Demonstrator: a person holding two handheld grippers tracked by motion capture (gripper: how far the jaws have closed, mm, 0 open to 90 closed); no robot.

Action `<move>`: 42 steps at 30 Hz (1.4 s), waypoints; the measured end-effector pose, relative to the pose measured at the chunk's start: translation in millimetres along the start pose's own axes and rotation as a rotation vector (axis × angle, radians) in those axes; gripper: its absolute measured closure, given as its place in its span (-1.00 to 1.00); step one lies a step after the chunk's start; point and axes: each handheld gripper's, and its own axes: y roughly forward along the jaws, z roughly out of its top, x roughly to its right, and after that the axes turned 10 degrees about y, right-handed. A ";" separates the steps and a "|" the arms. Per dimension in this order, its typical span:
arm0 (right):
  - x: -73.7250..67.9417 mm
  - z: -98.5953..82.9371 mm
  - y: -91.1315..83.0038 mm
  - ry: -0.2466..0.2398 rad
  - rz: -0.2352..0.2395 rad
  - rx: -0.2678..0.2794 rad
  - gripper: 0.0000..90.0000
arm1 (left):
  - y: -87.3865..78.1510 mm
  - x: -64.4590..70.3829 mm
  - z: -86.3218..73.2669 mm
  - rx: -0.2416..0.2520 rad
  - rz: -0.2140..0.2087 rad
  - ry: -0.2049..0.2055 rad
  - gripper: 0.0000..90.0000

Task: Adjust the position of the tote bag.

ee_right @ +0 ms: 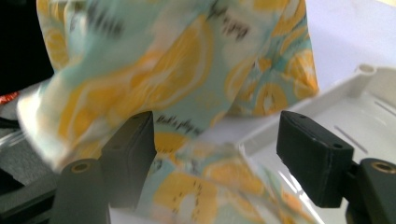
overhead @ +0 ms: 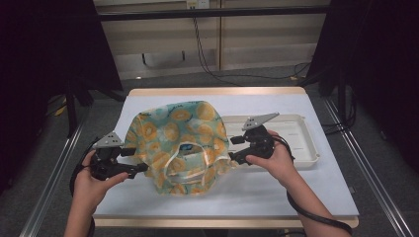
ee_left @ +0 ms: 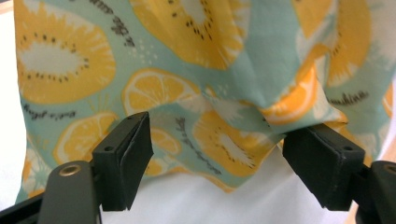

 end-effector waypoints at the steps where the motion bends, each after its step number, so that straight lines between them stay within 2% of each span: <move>1: -0.1 3.7 2.4 -0.004 0.008 0.004 -0.32 | 0.8 -0.2 1.6 -0.001 0.000 -0.004 -0.46; 5: -5.0 18.5 13.0 -0.037 0.032 0.036 -0.22 | 5.2 -1.5 6.0 0.008 0.006 -0.008 -0.45; 9: -8.6 27.1 19.9 -0.030 0.066 0.075 -0.12 | 12.9 -2.8 9.8 0.012 0.009 -0.020 -0.45; 12: -10.0 30.3 22.5 -0.052 0.046 0.081 -0.05 | 14.3 -3.5 11.5 0.010 0.011 -0.011 -0.41; 15: -8.1 35.4 25.9 -0.047 0.042 0.109 0.01 | 17.0 -5.5 12.1 0.023 0.005 -0.036 -0.31; 16: -7.6 36.9 26.6 -0.053 0.042 0.115 0.01 | 18.0 -5.9 12.1 0.025 0.015 -0.036 -0.28; 18: -6.0 39.6 26.6 -0.064 0.015 0.124 0.02 | 19.2 -6.5 12.2 0.032 0.017 -0.054 -0.22; 21: -4.9 44.2 26.6 -0.069 0.025 0.147 0.07 | 21.8 -8.9 12.3 0.040 0.023 -0.069 -0.15; 23: -4.1 46.3 27.9 -0.060 0.050 0.156 0.20 | 23.3 -10.2 12.0 0.052 0.028 -0.079 -0.09; 24: -3.6 47.0 28.7 -0.048 0.083 0.163 0.32 | 23.6 -10.6 11.9 0.053 0.030 -0.080 -0.10; 25: -3.6 47.6 29.7 -0.037 0.107 0.168 0.35 | 23.9 -10.7 12.0 0.056 0.025 -0.078 -0.08; 27: -5.0 49.1 31.5 -0.048 0.106 0.167 0.43 | 24.5 -10.1 13.0 0.065 0.032 -0.071 -0.03; 29: -5.8 50.4 33.5 -0.047 0.126 0.169 0.51 | 24.1 -11.2 13.6 0.076 0.033 -0.072 0.06; 32: -8.7 52.0 35.1 -0.079 0.118 0.166 0.68 | 24.5 -15.0 13.2 0.092 0.028 -0.090 0.25; 33: -8.9 52.2 35.2 -0.075 0.125 0.165 0.75 | 25.2 -15.6 12.9 0.100 0.025 -0.098 0.29; 34: -8.7 52.1 35.2 -0.069 0.132 0.161 0.85 | 25.9 -15.7 12.9 0.107 0.018 -0.101 0.44; 35: -8.9 51.9 34.9 -0.072 0.138 0.155 0.89 | 26.1 -16.9 13.0 0.108 0.025 -0.092 0.50; 38: -11.2 51.3 34.1 -0.086 0.159 0.132 0.96 | 27.0 -19.2 13.1 0.119 0.021 -0.095 0.71; 42: -15.8 50.2 34.2 -0.093 0.183 0.121 0.97 | 28.7 -24.2 13.3 0.123 0.020 -0.101 0.76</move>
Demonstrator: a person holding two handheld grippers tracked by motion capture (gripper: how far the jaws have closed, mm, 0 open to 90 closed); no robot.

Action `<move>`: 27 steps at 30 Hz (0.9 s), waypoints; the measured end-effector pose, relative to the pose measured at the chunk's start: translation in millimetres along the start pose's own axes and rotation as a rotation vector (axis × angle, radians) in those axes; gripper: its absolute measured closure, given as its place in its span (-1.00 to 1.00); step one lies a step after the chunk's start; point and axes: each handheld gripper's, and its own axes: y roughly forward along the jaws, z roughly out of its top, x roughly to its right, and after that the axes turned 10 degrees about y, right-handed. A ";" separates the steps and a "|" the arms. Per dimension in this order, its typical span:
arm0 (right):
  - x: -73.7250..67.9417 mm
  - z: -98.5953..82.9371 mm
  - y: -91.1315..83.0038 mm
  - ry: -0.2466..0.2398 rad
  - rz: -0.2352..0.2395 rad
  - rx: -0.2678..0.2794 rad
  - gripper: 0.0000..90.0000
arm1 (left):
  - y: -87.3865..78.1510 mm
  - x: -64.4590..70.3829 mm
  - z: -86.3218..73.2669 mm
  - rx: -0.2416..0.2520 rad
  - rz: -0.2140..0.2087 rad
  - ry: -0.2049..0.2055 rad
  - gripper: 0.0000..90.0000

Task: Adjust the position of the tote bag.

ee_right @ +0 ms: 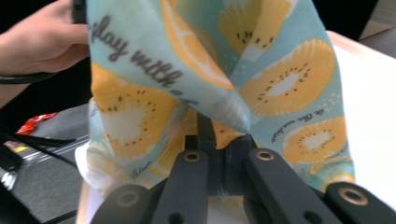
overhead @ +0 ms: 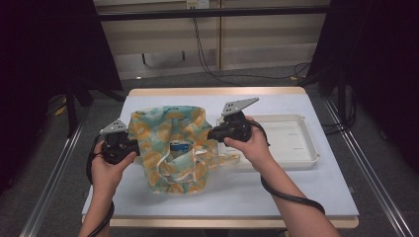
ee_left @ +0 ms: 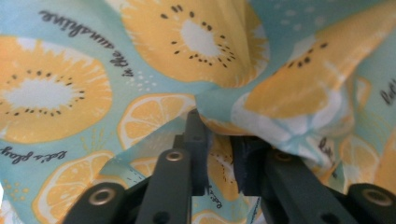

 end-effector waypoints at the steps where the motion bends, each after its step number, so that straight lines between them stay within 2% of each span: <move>1: -3.5 -1.1 0.5 -0.006 0.020 -0.007 0.97 | 0.0 -1.7 0.6 -0.007 0.000 0.003 0.77; 6: -3.1 -2.6 -2.9 -0.010 -0.012 -0.015 0.97 | -2.0 -2.6 -0.7 -0.012 -0.014 -0.003 0.81; 8: -0.3 -2.8 -6.8 0.028 -0.018 -0.012 0.85 | -3.7 -2.4 -2.4 -0.029 -0.034 -0.012 0.71; 11: -0.9 -2.5 -9.7 0.001 -0.042 -0.015 0.77 | -6.5 -1.2 -2.8 -0.045 -0.023 -0.009 0.51; 12: -2.2 -2.7 -12.9 -0.008 -0.061 -0.026 0.67 | -9.2 -1.1 -3.1 -0.050 -0.031 -0.013 0.53; 13: -2.6 -2.8 -14.9 -0.011 -0.065 -0.031 0.62 | -14.3 -1.5 -3.0 -0.054 -0.054 -0.015 0.60; 14: -3.6 -3.1 -16.6 -0.005 -0.069 -0.034 0.56 | -16.2 -1.6 -2.6 -0.058 -0.059 -0.007 0.60; 17: -6.0 -4.4 -21.0 -0.020 -0.085 -0.070 0.44 | -23.8 -0.1 -0.3 -0.087 -0.051 0.015 0.38; 18: -6.0 -4.4 -21.0 -0.020 -0.085 -0.070 0.44 | -23.8 -0.1 -0.3 -0.087 -0.051 0.015 0.38; 19: -7.2 -5.7 -24.3 -0.025 -0.099 -0.084 0.38 | -30.7 0.8 0.9 -0.092 -0.062 0.018 0.36; 24: -6.6 -6.5 -37.0 -0.015 -0.114 -0.073 0.38 | -43.6 3.7 4.1 -0.089 -0.054 0.037 0.28; 27: -6.6 -4.6 -41.1 0.006 -0.086 -0.050 0.43 | -47.1 6.7 8.9 -0.069 -0.068 0.050 0.20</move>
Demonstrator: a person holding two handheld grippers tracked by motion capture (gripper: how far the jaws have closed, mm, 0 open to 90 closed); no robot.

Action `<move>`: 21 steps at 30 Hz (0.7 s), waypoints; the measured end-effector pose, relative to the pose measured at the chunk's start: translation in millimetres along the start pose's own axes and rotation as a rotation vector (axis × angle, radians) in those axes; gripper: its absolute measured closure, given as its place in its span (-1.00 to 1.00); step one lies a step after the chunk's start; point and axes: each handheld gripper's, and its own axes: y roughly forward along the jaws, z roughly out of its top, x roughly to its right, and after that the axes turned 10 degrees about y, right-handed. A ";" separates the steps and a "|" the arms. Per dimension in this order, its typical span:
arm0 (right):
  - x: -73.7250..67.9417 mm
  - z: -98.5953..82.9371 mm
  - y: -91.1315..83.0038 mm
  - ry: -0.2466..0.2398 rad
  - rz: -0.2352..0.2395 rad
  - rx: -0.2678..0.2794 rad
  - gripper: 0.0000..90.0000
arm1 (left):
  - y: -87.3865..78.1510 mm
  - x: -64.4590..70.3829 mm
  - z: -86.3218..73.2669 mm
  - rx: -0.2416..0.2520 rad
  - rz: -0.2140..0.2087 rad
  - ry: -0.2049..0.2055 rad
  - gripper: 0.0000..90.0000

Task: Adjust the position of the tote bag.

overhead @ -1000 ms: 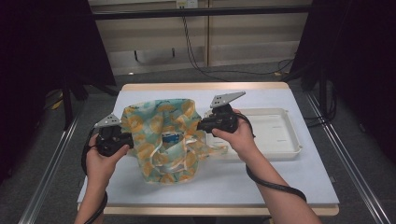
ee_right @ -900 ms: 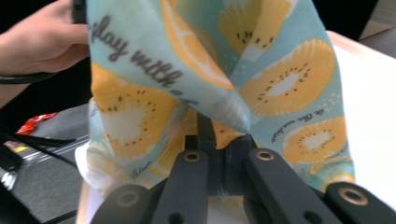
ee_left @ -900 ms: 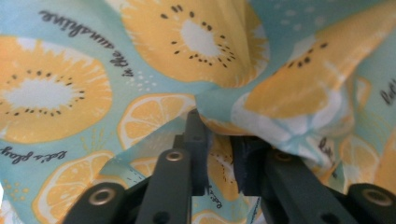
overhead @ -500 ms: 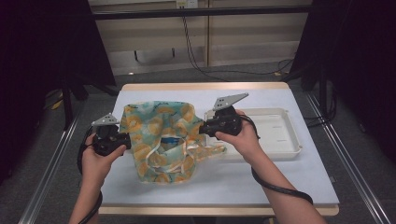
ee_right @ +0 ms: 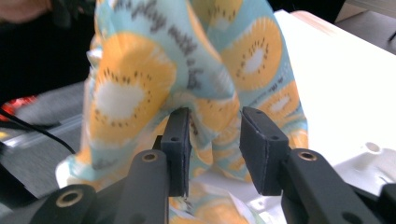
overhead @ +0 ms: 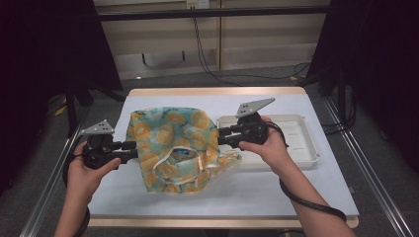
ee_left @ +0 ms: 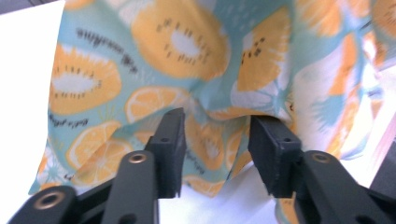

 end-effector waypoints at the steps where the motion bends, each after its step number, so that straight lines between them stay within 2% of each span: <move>1: -0.2 1.1 -0.5 0.005 0.022 0.004 0.50 | -0.2 1.3 2.1 0.005 -0.009 0.007 0.19; 3: -1.9 4.0 -1.1 0.004 0.020 0.013 0.55 | -0.7 3.7 6.8 0.012 -0.012 0.014 0.16; 7: -4.5 10.2 -0.3 0.020 0.050 0.031 0.82 | -0.2 5.1 16.8 0.029 -0.003 0.039 0.12; 10: -3.3 14.8 -0.5 0.035 0.053 0.033 0.96 | -1.9 5.2 23.8 0.037 -0.005 0.036 0.37; 11: -2.6 16.2 -0.9 0.038 0.048 0.032 0.98 | -2.4 4.1 25.1 0.034 -0.011 0.050 0.53; 14: -0.6 20.1 -1.8 0.043 0.042 0.029 1.00 | -2.1 4.3 28.7 0.020 -0.003 0.064 0.77; 15: 0.0 21.2 -1.8 0.046 0.040 0.028 1.00 | -2.4 4.0 31.6 0.010 -0.010 0.076 0.83; 17: 2.2 22.0 -1.1 0.053 0.023 0.026 1.00 | -2.7 3.7 32.9 0.018 -0.026 0.073 0.97; 18: 3.3 21.8 -0.6 0.053 0.017 0.026 1.00 | -2.8 3.7 33.1 0.025 -0.023 0.068 1.00; 19: 4.6 21.2 0.0 0.063 0.011 0.021 1.00 | -3.8 3.2 33.7 0.006 -0.027 0.065 1.00; 21: 8.1 18.8 1.3 0.073 0.007 0.020 1.00 | -4.7 2.6 33.4 -0.001 -0.027 0.063 1.00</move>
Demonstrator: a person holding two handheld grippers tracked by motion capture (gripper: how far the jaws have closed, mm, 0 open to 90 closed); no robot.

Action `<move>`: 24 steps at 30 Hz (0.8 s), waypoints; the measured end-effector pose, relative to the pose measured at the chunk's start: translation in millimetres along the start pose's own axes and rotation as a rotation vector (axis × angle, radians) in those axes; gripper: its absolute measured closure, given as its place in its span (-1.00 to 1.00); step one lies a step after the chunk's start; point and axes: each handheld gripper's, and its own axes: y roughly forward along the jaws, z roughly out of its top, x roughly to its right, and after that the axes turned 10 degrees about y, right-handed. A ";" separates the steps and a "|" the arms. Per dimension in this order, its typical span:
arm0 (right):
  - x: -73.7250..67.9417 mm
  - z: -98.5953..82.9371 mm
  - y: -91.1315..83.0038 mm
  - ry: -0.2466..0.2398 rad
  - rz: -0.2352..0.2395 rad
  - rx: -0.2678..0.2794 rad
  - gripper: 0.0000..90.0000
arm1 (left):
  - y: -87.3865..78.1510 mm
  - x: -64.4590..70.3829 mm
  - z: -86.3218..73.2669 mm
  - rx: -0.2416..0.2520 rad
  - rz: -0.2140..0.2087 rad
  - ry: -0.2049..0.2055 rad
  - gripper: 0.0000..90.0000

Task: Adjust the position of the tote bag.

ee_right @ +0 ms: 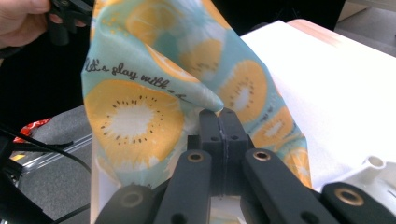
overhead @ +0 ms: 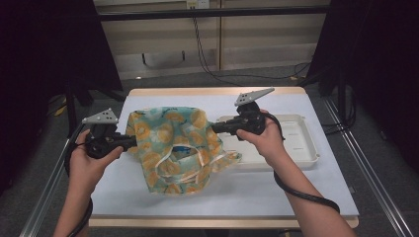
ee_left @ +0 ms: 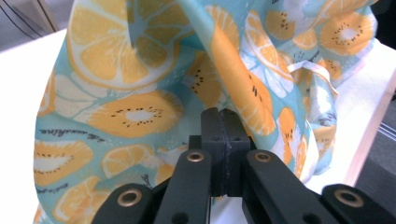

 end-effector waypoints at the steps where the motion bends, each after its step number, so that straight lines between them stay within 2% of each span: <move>1: 2.4 -1.5 0.3 0.004 -0.008 -0.002 1.00 | -0.6 -0.1 -0.3 -0.001 -0.006 -0.003 1.00; 3: 6.4 -5.0 0.4 0.018 -0.003 0.000 1.00 | -3.6 0.1 -1.0 0.010 0.000 -0.015 0.99; 6: 7.8 -8.6 -0.7 0.021 0.000 0.000 1.00 | -11.0 0.9 -1.6 0.020 0.010 -0.022 0.68; 7: 7.6 -9.0 -1.0 0.018 0.001 0.002 1.00 | -13.5 2.0 -1.9 0.005 0.021 -0.014 0.63; 8: 7.1 -9.1 -1.6 0.016 0.003 0.001 1.00 | -15.8 2.7 -2.9 0.012 0.025 -0.018 0.56; 11: 5.4 -8.7 -2.4 0.011 -0.002 0.002 1.00 | -19.7 3.9 -5.6 0.027 0.012 -0.024 0.46; 12: 3.7 -7.9 -2.6 -0.003 0.000 0.003 1.00 | -22.9 5.3 -7.9 0.037 0.004 -0.041 0.41; 15: 2.4 -7.4 -2.6 -0.003 -0.001 -0.003 1.00 | -27.4 5.6 -9.7 0.039 0.018 -0.063 0.33; 19: 0.6 -7.4 -2.5 -0.022 0.004 0.008 1.00 | -29.4 8.9 -6.6 0.053 0.005 -0.059 0.22; 22: 1.8 -7.6 -1.2 -0.012 0.011 0.004 1.00 | -26.0 10.6 -3.1 0.046 -0.005 -0.067 0.03; 24: 3.0 -7.7 0.0 -0.003 0.007 0.000 1.00 | -17.0 13.3 3.2 0.001 0.002 -0.052 -0.02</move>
